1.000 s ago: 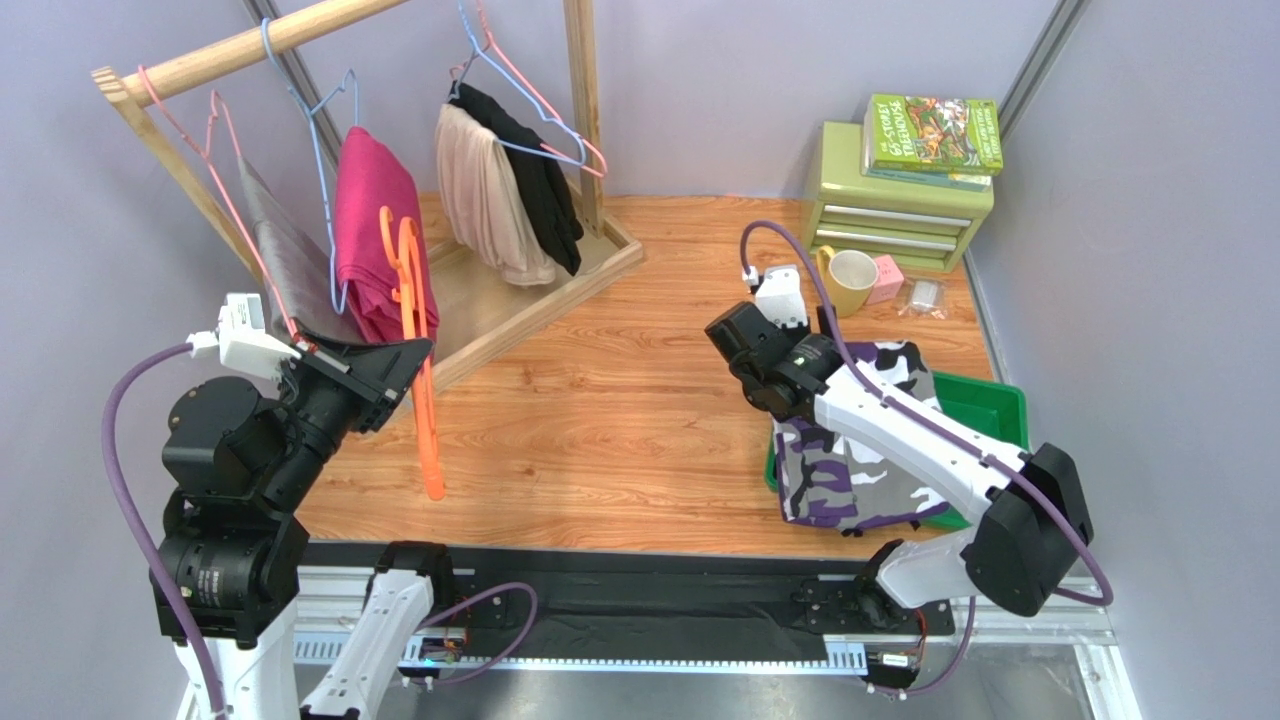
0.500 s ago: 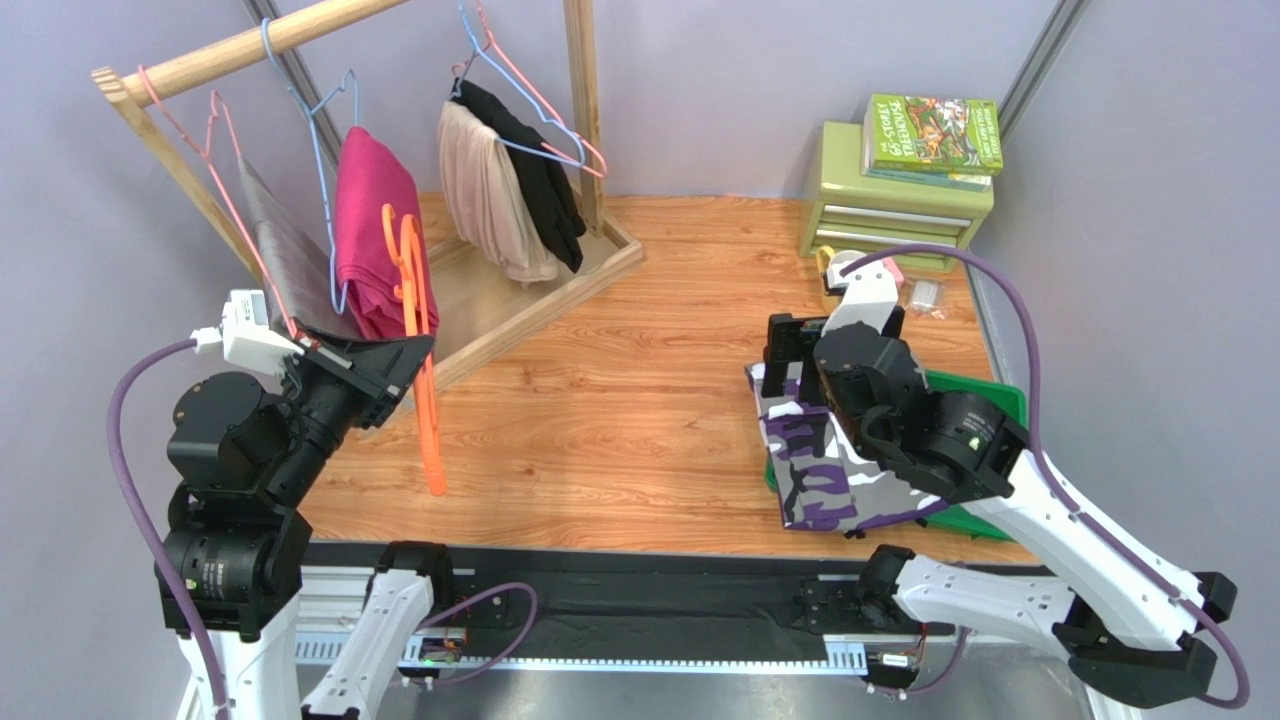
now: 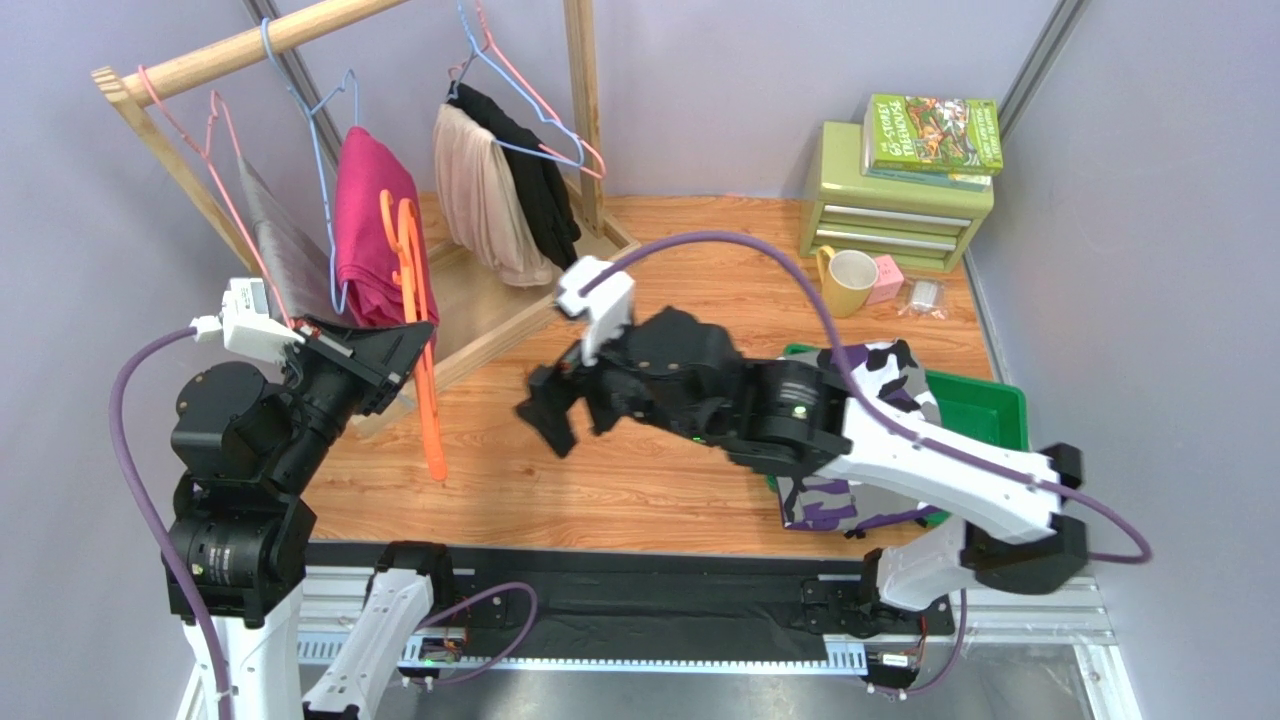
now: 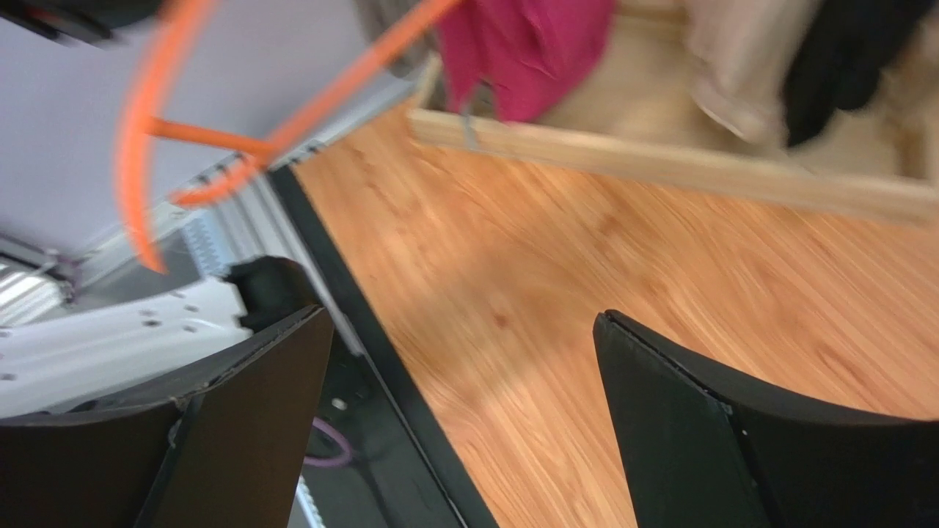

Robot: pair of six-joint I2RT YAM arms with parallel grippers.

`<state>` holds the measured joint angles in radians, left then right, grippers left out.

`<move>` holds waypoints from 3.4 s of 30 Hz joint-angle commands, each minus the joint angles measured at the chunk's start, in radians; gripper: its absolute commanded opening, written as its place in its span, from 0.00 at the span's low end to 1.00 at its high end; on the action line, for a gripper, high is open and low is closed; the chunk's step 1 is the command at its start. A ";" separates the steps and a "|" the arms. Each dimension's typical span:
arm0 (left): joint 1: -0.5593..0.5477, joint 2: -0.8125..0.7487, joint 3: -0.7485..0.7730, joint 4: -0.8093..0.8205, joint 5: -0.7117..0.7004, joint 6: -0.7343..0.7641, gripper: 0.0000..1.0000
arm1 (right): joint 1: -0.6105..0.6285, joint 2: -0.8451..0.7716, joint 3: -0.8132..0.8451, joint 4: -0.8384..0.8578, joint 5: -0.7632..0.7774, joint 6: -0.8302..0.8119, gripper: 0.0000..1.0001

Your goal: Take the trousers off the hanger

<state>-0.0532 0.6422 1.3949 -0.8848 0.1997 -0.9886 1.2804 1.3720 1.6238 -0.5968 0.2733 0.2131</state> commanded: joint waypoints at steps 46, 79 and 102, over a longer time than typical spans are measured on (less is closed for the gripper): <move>-0.004 -0.085 -0.068 0.165 0.101 0.051 0.00 | 0.039 0.407 0.484 0.106 -0.540 0.221 0.45; -0.004 -0.070 -0.131 0.227 0.196 -0.059 0.00 | -0.088 0.273 0.349 0.161 -0.639 0.319 0.00; -0.002 0.473 0.338 0.296 -0.230 0.016 0.00 | -0.092 -0.467 -0.177 -0.182 -0.071 0.310 0.50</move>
<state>-0.0532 1.0275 1.5963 -0.6827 0.0589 -1.0405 1.1877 0.9802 1.5146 -0.7265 0.1158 0.4927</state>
